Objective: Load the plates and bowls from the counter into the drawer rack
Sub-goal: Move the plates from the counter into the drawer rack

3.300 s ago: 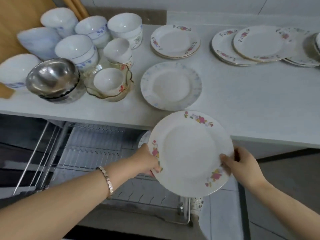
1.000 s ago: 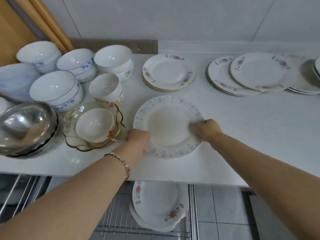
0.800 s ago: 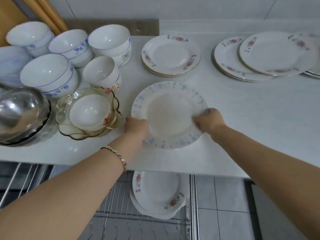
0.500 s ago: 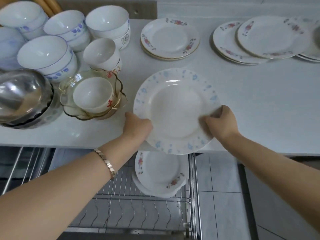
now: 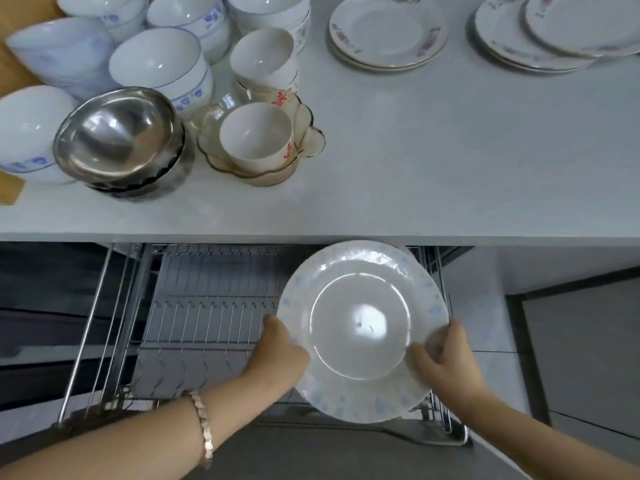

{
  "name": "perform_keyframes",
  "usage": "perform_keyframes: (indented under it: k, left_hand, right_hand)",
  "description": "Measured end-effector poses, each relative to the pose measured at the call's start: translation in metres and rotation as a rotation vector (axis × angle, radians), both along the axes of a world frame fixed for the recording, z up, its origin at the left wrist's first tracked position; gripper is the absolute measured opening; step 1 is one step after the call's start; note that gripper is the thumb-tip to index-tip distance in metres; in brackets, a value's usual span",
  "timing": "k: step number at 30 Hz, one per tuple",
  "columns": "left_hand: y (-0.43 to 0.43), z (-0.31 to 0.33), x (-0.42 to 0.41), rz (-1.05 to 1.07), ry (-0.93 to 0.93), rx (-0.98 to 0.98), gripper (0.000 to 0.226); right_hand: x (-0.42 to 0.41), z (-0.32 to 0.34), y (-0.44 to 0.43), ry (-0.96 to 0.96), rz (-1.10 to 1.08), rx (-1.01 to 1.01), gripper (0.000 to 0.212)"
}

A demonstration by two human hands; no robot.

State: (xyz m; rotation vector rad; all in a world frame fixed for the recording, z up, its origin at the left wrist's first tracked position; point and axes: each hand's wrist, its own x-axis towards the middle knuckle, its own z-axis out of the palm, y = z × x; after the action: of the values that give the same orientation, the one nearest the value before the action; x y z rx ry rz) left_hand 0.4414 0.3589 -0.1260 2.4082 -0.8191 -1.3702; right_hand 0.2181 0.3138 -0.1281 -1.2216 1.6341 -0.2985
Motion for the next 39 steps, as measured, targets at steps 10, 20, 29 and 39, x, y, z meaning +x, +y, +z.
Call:
perform_keyframes:
  k: [10,20,29,39]
  left_hand:
    - [-0.030,-0.111,-0.015,0.027,-0.033,0.166,0.033]
    - [-0.073,-0.161,-0.031,0.090,-0.137,0.209,0.041]
    - [-0.090,-0.152,-0.036,0.331,-0.052,0.046,0.035]
    - [-0.094,-0.154,-0.043,0.673,0.405,0.013,0.047]
  right_hand:
    - [-0.002,-0.112,-0.024,0.088,-0.115,0.251,0.036]
    - [0.007,-0.153,-0.052,0.263,-0.344,0.252,0.050]
    - [0.014,-0.156,-0.053,0.090,-0.578,0.500,0.024]
    - [0.019,-0.157,-0.074,0.270,-0.371,0.495,0.009]
